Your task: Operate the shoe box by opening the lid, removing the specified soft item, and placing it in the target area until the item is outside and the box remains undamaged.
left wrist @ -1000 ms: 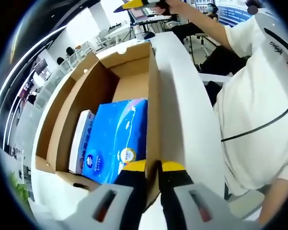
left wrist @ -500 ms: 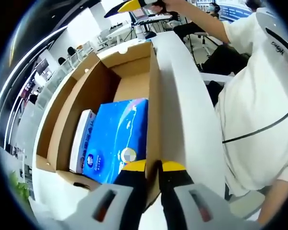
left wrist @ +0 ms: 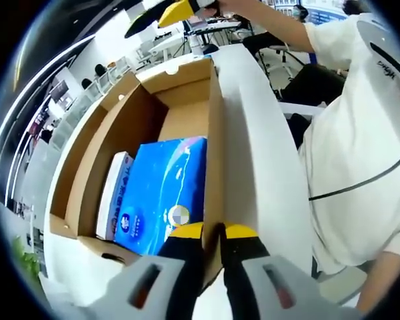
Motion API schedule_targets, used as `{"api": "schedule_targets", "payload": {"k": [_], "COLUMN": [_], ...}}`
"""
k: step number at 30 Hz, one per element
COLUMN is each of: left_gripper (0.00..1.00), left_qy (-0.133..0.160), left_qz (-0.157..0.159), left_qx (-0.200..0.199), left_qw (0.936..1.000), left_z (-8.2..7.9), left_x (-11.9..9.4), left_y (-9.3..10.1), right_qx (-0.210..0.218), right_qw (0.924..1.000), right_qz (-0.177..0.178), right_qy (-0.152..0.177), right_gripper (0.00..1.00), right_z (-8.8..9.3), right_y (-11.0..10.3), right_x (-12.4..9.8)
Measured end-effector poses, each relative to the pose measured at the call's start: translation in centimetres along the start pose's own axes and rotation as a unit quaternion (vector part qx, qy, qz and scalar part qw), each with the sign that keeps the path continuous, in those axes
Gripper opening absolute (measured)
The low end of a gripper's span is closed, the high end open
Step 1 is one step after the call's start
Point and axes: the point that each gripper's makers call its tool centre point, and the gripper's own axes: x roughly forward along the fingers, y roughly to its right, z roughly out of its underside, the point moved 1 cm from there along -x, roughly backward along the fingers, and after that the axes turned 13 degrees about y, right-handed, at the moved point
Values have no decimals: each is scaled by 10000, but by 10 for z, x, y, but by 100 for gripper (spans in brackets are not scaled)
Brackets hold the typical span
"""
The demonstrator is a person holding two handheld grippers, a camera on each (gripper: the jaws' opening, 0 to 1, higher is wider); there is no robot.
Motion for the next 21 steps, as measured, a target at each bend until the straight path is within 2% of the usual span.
{"api": "schedule_targets", "payload": {"k": [5,14,21], "left_gripper": [8,8,8], "left_qy": [2,-20,-22], "left_qz": [24,32,35], "left_qx": [-99,-81,-53], "left_qw": [9999,10000,10000], "left_z": [0,0,0], "left_x": [0,0,0], "left_y": [-1,0,0], "right_qx": [19,-285,-400], "right_qw": [9999,9986,9946], "right_qz": [-128,-426,-857], "right_qy": [45,-155,-424], "right_gripper": [50,49,48], "right_z": [-11,-16,-14], "right_y": [1,-9,-24], "right_x": [13,34,54]}}
